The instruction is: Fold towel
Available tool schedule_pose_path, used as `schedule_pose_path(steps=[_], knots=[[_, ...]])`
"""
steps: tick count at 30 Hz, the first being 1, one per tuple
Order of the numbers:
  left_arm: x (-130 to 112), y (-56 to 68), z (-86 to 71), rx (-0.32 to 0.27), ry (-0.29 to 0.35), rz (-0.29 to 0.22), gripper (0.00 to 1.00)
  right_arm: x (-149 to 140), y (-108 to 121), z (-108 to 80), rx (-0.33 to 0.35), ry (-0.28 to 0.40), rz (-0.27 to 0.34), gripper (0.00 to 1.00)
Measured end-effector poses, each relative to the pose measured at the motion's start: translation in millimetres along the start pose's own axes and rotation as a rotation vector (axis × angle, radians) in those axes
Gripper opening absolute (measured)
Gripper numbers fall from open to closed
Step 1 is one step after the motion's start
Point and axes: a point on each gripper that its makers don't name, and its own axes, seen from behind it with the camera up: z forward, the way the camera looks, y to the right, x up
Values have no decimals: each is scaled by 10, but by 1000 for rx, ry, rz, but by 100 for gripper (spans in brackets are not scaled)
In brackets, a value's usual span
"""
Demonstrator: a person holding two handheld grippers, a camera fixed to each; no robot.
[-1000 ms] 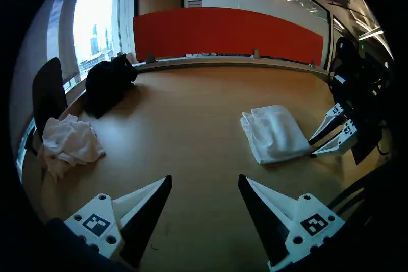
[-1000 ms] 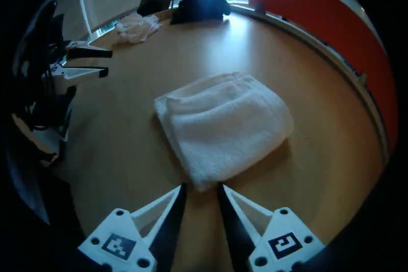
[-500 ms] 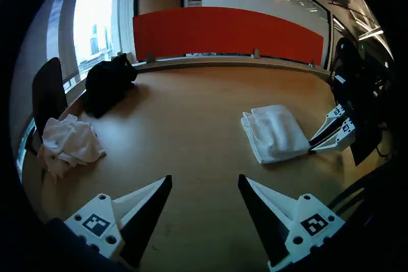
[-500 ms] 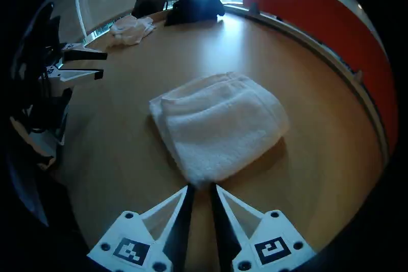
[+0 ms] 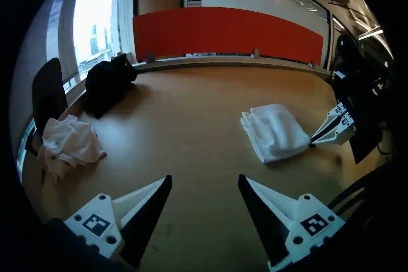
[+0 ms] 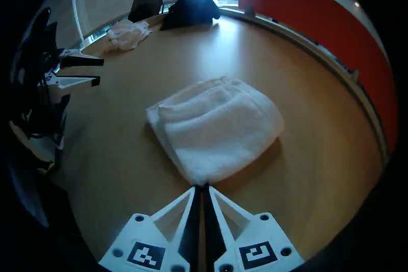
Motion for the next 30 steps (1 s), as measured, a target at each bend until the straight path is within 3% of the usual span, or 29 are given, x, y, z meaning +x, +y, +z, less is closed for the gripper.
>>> schedule_pose_path(steps=[18, 30], knots=[[67, -11, -21, -5, 14, 0, 96, 995, 238, -376, -35, 167, -60, 3], [125, -10, -49, -8, 23, 2, 96, 1547, 327, -755, -54, 243, -110, 3]])
